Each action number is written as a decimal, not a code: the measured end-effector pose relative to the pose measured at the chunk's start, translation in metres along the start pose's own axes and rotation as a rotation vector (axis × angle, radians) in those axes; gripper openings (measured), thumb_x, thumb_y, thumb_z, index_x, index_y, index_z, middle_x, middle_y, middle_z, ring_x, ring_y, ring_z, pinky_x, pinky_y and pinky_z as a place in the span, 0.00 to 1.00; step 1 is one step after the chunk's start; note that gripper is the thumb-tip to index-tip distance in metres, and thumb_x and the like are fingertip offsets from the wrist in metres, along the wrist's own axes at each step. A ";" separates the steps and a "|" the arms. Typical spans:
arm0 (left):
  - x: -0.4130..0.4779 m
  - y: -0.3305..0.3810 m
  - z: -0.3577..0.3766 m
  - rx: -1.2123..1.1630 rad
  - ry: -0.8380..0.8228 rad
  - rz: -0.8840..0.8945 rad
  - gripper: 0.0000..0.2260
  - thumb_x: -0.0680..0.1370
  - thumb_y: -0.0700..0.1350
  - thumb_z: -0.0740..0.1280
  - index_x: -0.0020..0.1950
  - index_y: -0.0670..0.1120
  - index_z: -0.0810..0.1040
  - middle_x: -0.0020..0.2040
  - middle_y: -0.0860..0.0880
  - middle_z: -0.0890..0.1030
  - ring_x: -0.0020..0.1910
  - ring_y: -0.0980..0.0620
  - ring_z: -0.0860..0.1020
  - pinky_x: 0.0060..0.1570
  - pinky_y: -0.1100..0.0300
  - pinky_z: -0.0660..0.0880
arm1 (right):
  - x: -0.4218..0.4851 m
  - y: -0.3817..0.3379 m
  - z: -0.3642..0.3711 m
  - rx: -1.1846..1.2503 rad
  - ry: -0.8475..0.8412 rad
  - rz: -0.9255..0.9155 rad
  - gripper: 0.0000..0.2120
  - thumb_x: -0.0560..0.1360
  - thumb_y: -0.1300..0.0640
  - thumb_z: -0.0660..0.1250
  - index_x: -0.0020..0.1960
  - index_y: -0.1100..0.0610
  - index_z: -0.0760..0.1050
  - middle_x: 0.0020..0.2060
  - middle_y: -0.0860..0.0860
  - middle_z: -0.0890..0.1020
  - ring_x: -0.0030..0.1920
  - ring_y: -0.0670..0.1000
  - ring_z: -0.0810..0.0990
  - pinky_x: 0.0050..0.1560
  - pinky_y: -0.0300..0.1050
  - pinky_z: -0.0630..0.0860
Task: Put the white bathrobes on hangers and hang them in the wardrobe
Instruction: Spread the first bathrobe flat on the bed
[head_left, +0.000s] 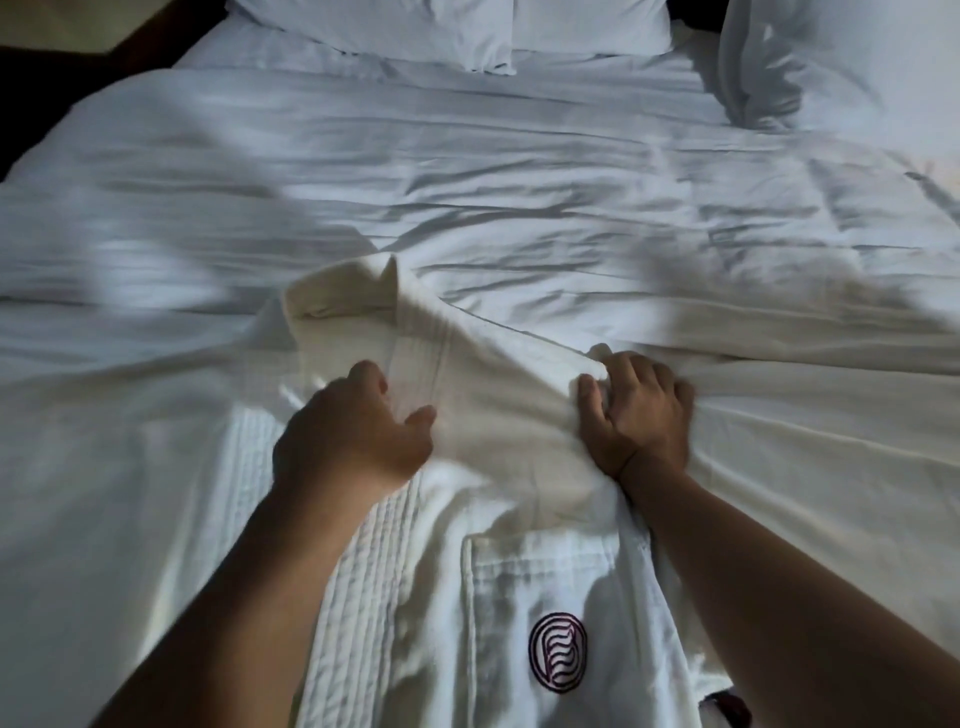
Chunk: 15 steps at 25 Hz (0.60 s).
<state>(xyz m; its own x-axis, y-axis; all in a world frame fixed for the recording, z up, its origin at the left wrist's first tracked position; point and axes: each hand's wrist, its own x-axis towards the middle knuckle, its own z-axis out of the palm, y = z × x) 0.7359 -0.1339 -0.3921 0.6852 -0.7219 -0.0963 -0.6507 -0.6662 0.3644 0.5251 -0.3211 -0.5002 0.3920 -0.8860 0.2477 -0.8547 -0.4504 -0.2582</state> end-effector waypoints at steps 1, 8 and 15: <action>-0.021 -0.010 0.001 0.012 -0.155 -0.070 0.21 0.73 0.67 0.68 0.55 0.52 0.75 0.50 0.51 0.81 0.51 0.45 0.80 0.49 0.52 0.77 | 0.000 0.001 0.000 -0.004 -0.005 0.000 0.22 0.77 0.39 0.55 0.65 0.46 0.75 0.58 0.49 0.81 0.62 0.58 0.74 0.61 0.56 0.66; -0.045 -0.069 0.027 -0.486 -0.219 -0.284 0.22 0.72 0.59 0.76 0.34 0.40 0.81 0.28 0.43 0.81 0.32 0.46 0.81 0.37 0.53 0.73 | 0.004 -0.005 -0.005 -0.011 -0.068 0.028 0.23 0.77 0.38 0.54 0.67 0.45 0.73 0.62 0.51 0.81 0.65 0.58 0.73 0.65 0.57 0.65; -0.045 -0.069 0.034 -0.498 -0.190 -0.223 0.22 0.73 0.58 0.74 0.44 0.37 0.82 0.44 0.35 0.84 0.49 0.39 0.84 0.52 0.45 0.78 | -0.013 -0.049 -0.059 -0.063 -0.377 0.152 0.28 0.80 0.41 0.51 0.80 0.44 0.54 0.78 0.55 0.60 0.79 0.58 0.55 0.76 0.66 0.48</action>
<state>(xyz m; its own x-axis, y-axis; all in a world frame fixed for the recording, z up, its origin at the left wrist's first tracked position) 0.7387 -0.0619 -0.4445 0.6876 -0.6253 -0.3690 -0.2330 -0.6714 0.7035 0.5419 -0.2808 -0.4355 0.3468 -0.9257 -0.1511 -0.9272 -0.3140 -0.2044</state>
